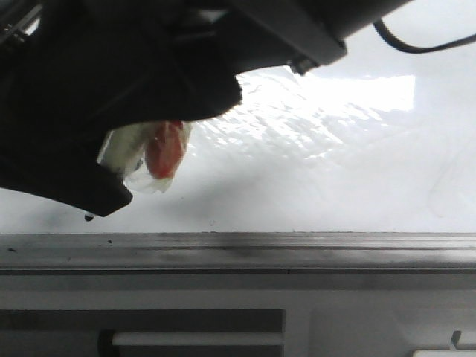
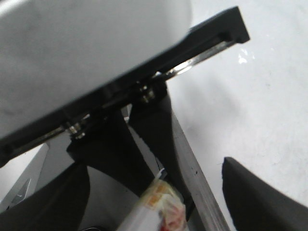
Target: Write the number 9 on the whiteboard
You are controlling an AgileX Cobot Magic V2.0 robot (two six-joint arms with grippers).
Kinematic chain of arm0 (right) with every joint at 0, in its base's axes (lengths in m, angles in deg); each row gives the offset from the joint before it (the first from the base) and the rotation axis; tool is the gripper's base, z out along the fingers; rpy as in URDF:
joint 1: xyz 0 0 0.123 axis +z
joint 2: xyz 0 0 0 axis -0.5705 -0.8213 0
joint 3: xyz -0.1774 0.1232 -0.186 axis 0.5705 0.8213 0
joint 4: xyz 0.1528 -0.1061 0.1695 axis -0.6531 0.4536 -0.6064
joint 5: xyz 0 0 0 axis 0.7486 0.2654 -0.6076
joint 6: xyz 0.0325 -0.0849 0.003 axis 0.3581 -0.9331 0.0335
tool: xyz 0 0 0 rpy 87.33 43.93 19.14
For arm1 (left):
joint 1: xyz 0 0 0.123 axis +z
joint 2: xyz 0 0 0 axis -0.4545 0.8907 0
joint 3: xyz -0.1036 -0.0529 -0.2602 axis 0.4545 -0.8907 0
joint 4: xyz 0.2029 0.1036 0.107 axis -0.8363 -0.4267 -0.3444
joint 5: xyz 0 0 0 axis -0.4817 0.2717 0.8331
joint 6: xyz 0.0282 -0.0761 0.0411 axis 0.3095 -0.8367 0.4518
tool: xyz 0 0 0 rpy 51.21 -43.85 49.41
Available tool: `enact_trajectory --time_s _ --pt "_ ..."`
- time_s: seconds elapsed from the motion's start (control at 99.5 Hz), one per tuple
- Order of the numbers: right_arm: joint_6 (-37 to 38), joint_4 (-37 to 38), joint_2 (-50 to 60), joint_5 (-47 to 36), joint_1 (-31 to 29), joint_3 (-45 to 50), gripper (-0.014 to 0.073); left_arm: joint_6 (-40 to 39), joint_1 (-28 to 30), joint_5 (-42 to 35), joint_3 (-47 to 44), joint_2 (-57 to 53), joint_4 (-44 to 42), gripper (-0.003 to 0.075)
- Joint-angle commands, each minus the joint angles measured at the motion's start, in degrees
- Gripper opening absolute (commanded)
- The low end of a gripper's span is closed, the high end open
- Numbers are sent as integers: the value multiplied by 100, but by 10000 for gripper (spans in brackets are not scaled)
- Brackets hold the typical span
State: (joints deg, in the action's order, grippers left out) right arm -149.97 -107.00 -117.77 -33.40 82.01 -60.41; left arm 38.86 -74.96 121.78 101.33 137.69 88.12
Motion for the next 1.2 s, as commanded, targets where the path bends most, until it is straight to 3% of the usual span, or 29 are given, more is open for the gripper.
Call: enact_trajectory --time_s 0.0,0.261,0.522,0.713,1.005,1.186 --pt "-2 -42 163 13 -125 -148 515 -56 -43 -287 201 -125 143 -20" --pt "90 -63 163 461 -292 -49 514 -56 -43 -287 201 -125 143 -20" --pt "90 -299 163 128 -281 -49 491 -56 -43 -287 201 -125 143 -20" --pt "90 -497 163 125 -281 -49 342 -56 -43 -287 201 -125 143 -20" --pt "90 -505 163 310 -281 -49 -63 -56 -43 -287 201 -125 143 -20" --pt "90 -328 163 365 -281 -49 -60 -269 -43 -327 201 -163 207 -8"
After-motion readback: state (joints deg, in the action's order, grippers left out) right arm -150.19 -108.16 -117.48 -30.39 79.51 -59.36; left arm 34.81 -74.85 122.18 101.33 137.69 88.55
